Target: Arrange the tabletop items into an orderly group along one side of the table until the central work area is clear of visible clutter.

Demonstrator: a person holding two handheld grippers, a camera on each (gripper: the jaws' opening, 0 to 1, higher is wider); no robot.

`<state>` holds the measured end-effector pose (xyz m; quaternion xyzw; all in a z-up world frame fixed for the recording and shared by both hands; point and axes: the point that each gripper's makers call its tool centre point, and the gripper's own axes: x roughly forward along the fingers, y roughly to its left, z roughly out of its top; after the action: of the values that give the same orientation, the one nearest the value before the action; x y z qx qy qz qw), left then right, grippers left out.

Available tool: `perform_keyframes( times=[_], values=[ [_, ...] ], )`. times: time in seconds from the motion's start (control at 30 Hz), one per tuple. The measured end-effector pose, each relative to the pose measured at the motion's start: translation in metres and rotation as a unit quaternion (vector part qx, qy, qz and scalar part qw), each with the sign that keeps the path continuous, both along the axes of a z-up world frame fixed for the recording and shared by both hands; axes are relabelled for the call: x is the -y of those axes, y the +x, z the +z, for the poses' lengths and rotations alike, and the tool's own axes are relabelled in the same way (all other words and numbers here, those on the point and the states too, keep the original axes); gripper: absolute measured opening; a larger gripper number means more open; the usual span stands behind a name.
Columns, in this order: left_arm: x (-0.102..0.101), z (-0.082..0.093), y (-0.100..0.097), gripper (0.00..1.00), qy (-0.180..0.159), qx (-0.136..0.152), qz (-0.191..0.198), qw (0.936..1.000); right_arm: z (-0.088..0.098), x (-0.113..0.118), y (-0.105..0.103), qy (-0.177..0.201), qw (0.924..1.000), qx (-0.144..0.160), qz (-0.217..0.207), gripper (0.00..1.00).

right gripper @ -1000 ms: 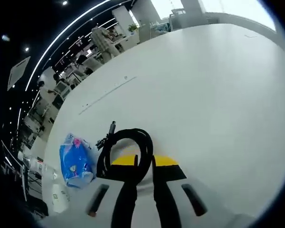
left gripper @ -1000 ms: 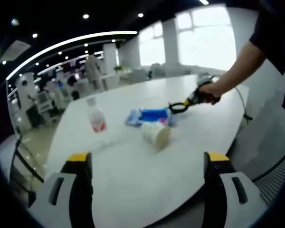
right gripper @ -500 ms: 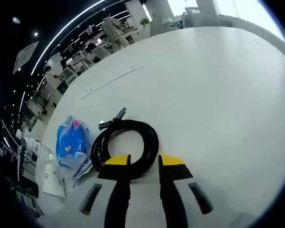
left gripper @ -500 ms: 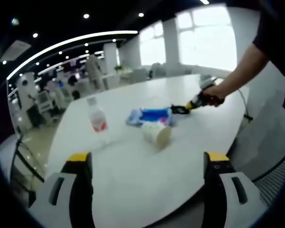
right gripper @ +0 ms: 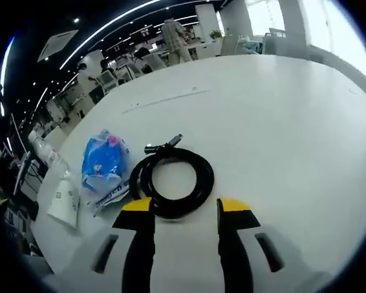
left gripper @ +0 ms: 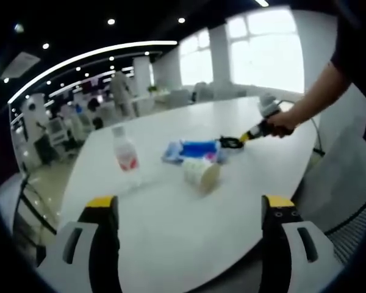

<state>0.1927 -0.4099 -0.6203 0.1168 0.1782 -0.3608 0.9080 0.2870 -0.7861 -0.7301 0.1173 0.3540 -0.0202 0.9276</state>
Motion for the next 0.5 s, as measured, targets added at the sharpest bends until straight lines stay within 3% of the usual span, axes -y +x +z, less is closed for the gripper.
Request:
perform_keyframes(
  times=[0.5],
  values=[
    [-0.002, 0.001, 0.001, 0.94, -0.004, 0.005, 0.003, 1.0, 0.01, -0.018, 0.001, -0.052, 0.9943, 0.042, 0.084, 0.54]
  ],
)
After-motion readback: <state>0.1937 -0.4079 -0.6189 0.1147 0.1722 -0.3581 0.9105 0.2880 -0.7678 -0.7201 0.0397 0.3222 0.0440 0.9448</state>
